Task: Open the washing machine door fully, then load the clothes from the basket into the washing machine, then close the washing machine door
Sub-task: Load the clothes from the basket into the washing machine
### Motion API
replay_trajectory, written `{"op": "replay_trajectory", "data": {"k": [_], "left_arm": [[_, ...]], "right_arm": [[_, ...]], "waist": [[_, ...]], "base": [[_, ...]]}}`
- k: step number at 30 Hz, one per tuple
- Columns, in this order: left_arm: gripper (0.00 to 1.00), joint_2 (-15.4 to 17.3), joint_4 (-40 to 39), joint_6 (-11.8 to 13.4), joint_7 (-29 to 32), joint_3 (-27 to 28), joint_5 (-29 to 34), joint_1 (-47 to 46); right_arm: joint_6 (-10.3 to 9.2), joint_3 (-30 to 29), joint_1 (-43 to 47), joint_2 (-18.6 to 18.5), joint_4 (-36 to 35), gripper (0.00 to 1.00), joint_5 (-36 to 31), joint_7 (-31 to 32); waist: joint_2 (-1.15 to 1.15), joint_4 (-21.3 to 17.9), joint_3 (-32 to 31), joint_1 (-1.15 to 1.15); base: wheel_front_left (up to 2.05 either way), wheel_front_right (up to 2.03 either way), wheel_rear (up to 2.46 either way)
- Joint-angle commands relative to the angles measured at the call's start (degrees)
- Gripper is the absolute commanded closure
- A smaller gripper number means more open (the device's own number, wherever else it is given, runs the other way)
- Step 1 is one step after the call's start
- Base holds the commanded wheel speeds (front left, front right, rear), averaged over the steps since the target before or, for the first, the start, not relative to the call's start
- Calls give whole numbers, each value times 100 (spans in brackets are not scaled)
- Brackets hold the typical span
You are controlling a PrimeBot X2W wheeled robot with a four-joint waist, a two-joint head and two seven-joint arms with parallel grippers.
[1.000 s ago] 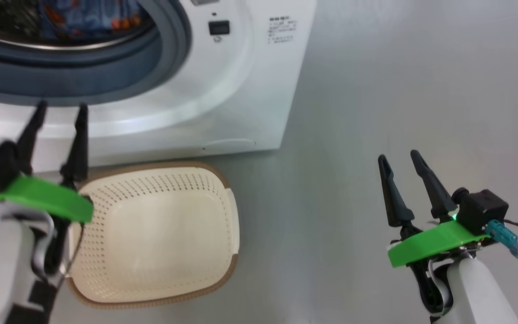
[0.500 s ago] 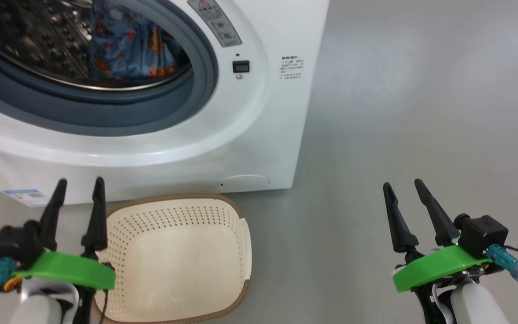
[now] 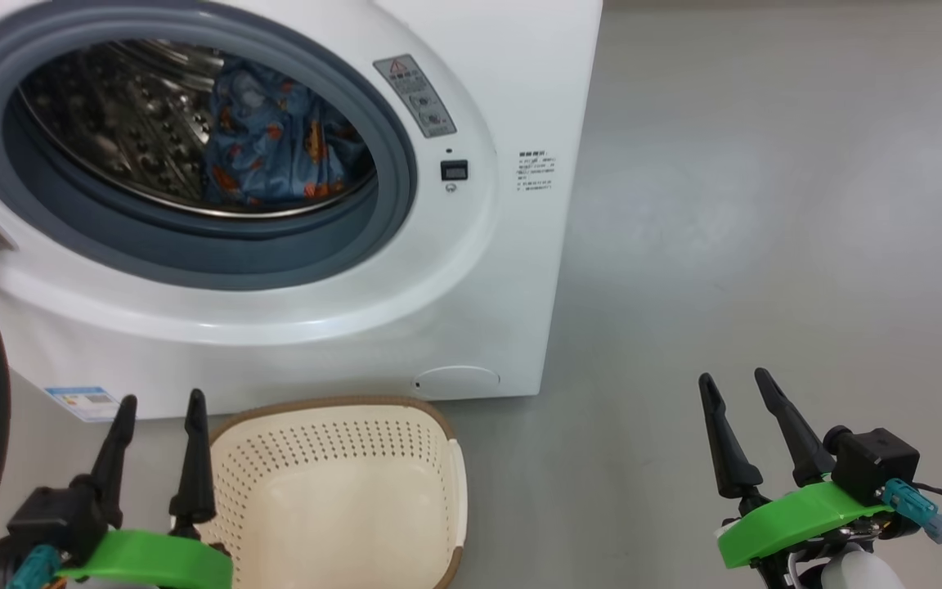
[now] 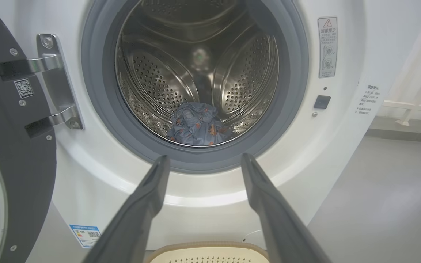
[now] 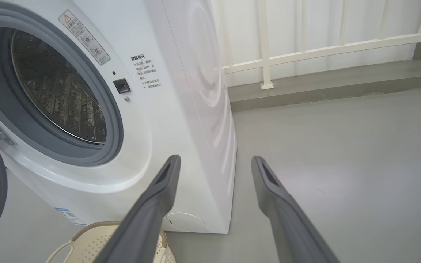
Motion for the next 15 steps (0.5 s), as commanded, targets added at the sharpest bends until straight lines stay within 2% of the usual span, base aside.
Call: {"op": "replay_trajectory", "data": {"k": [1, 10, 15], "left_arm": [[0, 56, -196, -27, -31, 230, 77, -22], [0, -127, -293, -90, -31, 304, 216, 250], [0, -158, -219, -120, -31, 380, 50, 301]], "right_arm": [[9, 126, 16, 10, -137, 0, 6, -28], [9, 148, 105, 10, -158, 0, 47, -28], [9, 148, 119, 10, -169, 0, 57, -28]], "waist": [[0, 5, -99, 0], [0, -21, -224, 0], [0, -56, -239, 0]], "base": [[0, 0, 0], [0, 0, 0], [0, 0, 0]]}}
